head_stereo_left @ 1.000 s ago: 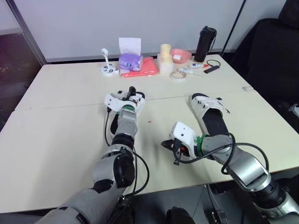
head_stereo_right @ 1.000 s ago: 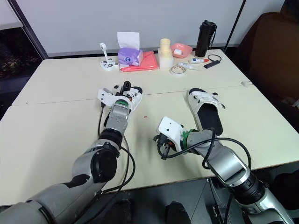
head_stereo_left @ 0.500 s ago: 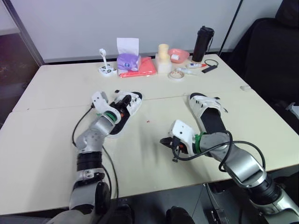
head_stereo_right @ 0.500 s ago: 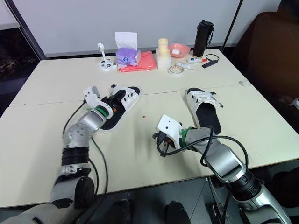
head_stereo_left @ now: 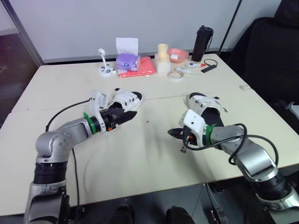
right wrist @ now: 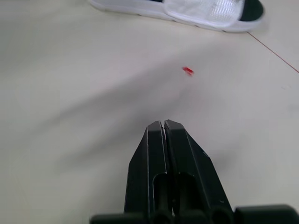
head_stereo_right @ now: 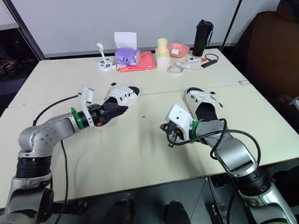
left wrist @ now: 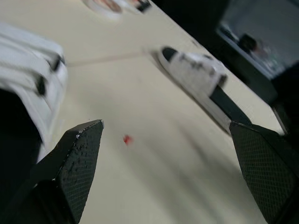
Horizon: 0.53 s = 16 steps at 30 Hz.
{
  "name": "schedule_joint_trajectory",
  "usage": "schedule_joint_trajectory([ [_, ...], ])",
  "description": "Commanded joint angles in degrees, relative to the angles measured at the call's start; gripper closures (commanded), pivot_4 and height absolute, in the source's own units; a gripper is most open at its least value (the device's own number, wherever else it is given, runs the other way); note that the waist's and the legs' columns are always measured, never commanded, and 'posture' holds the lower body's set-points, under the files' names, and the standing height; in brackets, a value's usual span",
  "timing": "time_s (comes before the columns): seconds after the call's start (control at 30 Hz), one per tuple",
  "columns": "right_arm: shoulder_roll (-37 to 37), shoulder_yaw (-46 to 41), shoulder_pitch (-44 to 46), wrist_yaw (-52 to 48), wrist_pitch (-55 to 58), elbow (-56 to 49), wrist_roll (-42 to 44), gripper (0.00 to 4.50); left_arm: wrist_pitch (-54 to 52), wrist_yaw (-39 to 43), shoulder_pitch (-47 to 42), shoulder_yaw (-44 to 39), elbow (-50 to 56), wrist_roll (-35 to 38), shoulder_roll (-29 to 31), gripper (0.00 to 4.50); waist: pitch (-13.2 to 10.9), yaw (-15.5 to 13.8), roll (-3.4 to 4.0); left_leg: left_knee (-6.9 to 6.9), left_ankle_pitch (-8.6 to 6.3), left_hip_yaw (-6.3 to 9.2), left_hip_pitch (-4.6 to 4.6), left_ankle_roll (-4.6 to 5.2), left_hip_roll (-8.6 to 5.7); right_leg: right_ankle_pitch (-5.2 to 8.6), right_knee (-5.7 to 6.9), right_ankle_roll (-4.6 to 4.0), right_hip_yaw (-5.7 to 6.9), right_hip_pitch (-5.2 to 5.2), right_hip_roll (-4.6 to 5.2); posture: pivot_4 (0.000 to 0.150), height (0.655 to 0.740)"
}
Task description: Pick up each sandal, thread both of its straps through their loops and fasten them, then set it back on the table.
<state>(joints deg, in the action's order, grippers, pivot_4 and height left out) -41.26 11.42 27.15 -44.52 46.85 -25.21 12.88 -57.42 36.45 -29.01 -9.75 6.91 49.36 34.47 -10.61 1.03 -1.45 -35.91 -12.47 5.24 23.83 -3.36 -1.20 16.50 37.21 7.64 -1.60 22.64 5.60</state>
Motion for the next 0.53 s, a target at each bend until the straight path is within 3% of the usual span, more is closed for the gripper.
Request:
schedule_joint_trajectory([
  [0.03,-2.3,-6.7,0.9,-1.2,2.2,-3.6,3.6,4.5,2.0,10.0,0.5,0.3,3.8,-0.3,7.0,0.05,0.0,-0.1,0.06,0.01,0.0,0.0,0.0,0.0,0.0,0.0,0.0,-0.01,0.0,0.01,0.0,0.15,0.74],
  [0.2,-5.8,-15.5,-1.4,-2.8,7.4,-8.9,10.3,4.5,6.5,17.8,2.1,1.0,4.5,-3.6,13.7,0.05,-0.1,-0.4,0.1,-0.01,-0.01,0.0,0.01,0.01,0.0,0.0,-0.11,-0.02,0.0,-0.07,0.01,0.15,0.74],
  [0.37,-9.6,-24.5,-3.9,-4.4,13.9,-11.9,17.8,4.5,8.3,18.9,6.0,-2.2,8.5,-2.8,14.6,0.05,-0.1,-0.4,0.13,0.02,-0.03,-0.02,0.01,0.05,0.02,0.0,-0.14,-0.03,-0.02,-0.07,0.04,0.15,0.74],
  [0.53,-12.2,-26.1,-4.8,-4.2,14.7,-12.7,21.0,4.5,7.9,19.3,8.1,-4.1,10.7,-1.5,15.0,0.05,-0.1,-0.2,0.16,0.02,-0.04,-0.04,0.0,0.06,0.04,0.0,-0.12,-0.04,-0.02,-0.05,0.04,0.15,0.74],
])
